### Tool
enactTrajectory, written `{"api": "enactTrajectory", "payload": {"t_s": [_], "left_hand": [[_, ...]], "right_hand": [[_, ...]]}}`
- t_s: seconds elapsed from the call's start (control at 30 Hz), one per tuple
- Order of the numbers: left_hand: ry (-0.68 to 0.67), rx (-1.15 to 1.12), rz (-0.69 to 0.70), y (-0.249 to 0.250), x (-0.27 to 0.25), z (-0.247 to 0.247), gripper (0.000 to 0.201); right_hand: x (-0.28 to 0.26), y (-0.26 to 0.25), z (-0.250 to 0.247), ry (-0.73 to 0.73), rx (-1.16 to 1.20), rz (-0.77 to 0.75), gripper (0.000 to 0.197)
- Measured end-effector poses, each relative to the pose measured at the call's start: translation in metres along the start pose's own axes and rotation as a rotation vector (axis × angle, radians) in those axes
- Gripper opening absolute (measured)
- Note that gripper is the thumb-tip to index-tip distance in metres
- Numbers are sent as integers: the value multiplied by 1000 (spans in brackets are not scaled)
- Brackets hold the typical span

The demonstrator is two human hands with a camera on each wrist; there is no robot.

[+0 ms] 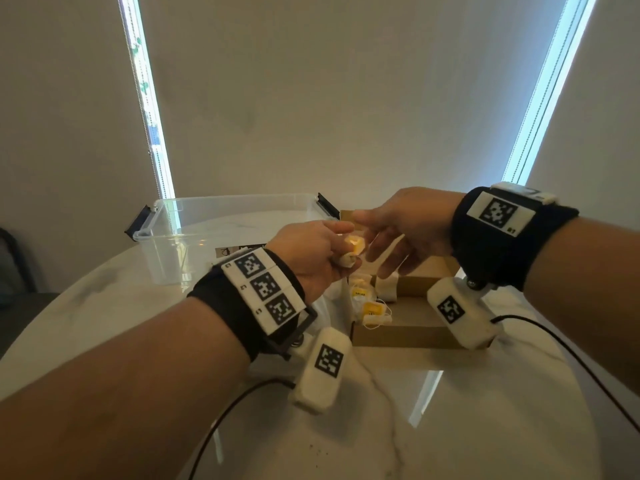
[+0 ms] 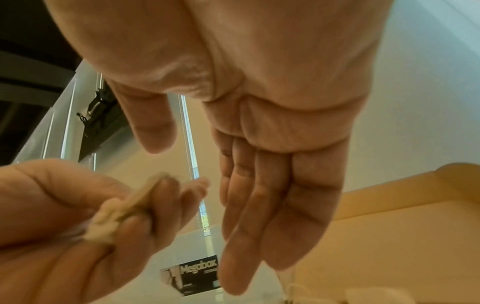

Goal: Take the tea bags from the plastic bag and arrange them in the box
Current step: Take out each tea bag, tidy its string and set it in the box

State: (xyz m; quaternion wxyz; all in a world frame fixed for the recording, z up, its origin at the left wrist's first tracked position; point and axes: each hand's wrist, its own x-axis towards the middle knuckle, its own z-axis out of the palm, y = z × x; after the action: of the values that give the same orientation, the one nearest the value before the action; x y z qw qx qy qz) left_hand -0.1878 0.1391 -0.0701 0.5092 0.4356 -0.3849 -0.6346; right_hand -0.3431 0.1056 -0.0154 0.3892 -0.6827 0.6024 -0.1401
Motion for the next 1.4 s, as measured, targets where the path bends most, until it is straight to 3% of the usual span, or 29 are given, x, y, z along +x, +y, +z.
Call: {"api": "enactTrajectory", "payload": {"t_s": [0.17,0.3,0.4,0.5,0.6,0.8,0.87,1.1,1.4], "left_hand": [[54,43,130,-3,-7,6,45],[65,77,128,-4,-10,7,43],[-3,179,90,-6,-13,8,32],[-69,360,33,-7,-15,10,23],[-116,594,12,-9,-16,11,31],[-127,1419,180,-24,-19,9,27],[-136,1552,198,-30,-18,10,25],[-183,1600,262,-38,-10,8,14],[-232,1592,252,-38,-4,8,12]], "right_hand": [[-15,-2,4,41,-85,-173,21],[-19,1,0,124,-146,-267,9],[-19,1,-6,212,-203,-309,7],[-18,2,-13,204,-211,-302,6],[-13,5,-19,173,-328,-270,8],[16,31,-26,133,-611,-95,6],[27,40,-21,107,-682,-31,4],[55,56,-4,-3,-706,97,7],[86,59,11,155,-840,43,12]]}}
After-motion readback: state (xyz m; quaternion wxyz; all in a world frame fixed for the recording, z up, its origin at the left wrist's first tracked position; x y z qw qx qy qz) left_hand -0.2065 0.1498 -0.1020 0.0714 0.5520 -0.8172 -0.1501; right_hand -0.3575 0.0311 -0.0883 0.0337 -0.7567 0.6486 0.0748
